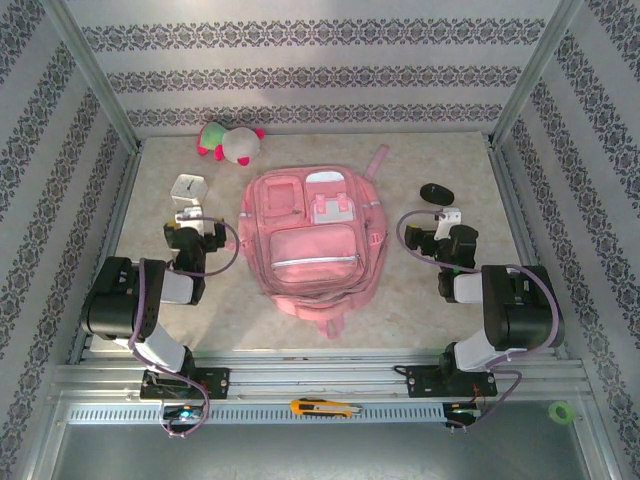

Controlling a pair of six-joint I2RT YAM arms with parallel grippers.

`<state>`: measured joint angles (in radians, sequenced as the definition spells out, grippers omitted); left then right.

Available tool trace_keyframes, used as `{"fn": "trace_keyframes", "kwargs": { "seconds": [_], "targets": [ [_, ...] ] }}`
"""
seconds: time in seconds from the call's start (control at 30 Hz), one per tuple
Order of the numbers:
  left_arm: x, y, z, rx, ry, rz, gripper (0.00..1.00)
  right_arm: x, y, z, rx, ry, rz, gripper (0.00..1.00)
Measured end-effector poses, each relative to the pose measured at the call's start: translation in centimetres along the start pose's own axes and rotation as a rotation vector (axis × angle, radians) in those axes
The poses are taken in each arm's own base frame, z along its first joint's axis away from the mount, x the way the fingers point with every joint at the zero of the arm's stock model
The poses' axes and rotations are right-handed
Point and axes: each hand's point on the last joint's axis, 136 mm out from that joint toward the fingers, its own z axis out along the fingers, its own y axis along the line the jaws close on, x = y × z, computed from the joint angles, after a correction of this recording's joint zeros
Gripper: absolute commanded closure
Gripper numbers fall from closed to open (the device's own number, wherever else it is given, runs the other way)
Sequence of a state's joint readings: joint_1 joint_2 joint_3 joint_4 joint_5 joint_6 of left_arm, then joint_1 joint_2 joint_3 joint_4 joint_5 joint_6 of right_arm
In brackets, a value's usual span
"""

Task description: Pack books, pencil case, and school supplies into a backpack

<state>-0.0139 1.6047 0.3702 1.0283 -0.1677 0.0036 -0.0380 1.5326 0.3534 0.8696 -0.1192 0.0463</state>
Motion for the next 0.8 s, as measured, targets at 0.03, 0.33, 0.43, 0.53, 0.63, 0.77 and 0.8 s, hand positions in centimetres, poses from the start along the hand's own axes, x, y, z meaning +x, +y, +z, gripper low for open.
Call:
{"fn": "trace_keyframes", "kwargs": {
  "seconds": [0.03,0.33,0.43,0.53,0.63,0.77,0.8],
  "targets": [
    [-0.23,-0.05,-0.03,0.004,-0.006,-0.006,0.01,-0.34,0.16,0.09,-0.001,-0.009,-0.004,0.02],
    [0.59,-0.31,-0.19,0.021,0.021,-0.007,0.01,-1.14,0.16,0.18,0.011,-0.036,-0.01,0.02],
    [0.68,-0.45,-0.2,0.029,0.025,-0.006,0.01,-1.17,0.16,0.18,0.011,-0.037,-0.01,0.02],
    [0.75,-0.52,-0.2,0.034,0.028,-0.006,0.01,-1.17,0.16,0.18,0.011,-0.037,-0.01,0.02],
    [0.75,-0.56,-0.2,0.036,0.028,-0.006,0.01,-1.17,0.16,0.18,0.011,-0.037,-0.01,0.02],
    [0.76,-0.58,-0.2,0.037,0.028,-0.006,0.01,-1.17,0.16,0.18,0.011,-0.037,-0.01,0.02],
    [0.75,-0.58,-0.2,0.037,0.028,-0.006,0.01,-1.17,0.16,0.18,0.011,-0.037,-0.01,0.02]
  ]
}}
